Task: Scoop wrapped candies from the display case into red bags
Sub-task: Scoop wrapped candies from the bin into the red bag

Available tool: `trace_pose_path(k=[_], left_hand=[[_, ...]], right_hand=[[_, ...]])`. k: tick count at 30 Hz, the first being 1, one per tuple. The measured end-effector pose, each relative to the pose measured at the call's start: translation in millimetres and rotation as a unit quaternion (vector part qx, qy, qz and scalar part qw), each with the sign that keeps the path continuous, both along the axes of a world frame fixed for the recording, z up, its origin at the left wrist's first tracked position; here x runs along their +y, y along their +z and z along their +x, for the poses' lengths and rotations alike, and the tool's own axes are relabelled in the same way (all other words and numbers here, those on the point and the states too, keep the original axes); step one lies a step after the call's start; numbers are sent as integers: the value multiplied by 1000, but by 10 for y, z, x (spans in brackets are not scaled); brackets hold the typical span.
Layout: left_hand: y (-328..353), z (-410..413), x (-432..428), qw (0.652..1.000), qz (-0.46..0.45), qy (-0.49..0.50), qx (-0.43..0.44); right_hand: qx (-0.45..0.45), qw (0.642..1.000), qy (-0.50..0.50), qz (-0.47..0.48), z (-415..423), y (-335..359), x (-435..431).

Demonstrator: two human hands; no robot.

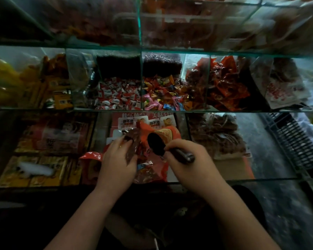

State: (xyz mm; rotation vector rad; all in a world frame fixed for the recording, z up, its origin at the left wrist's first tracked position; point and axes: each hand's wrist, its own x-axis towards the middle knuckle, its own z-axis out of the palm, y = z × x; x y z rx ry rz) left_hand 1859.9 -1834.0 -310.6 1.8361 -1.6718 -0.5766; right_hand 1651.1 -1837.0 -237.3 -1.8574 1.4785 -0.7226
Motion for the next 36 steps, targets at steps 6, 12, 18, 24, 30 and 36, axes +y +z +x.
trace_pose_path(k=[6, 12, 18, 24, 30, 36], left_hand=[[-27, -25, -24, 999, 17, -23, 37], [-132, -98, 75, 997, 63, -18, 30], [-118, -78, 80, 995, 80, -17, 52], [-90, -82, 96, 995, 81, -19, 47], [-112, -79, 102, 996, 81, -19, 39], [-117, -81, 85, 994, 94, -18, 55]], right_hand=[[115, 985, 128, -22, 271, -544, -290], [76, 993, 89, -23, 368, -865, -306], [-35, 989, -58, 128, 311, -822, -345], [-146, 957, -169, 184, 229, -582, -329], [-283, 907, -268, 159, -27, -486, -228], [-409, 838, -310, 184, -244, -459, -80]])
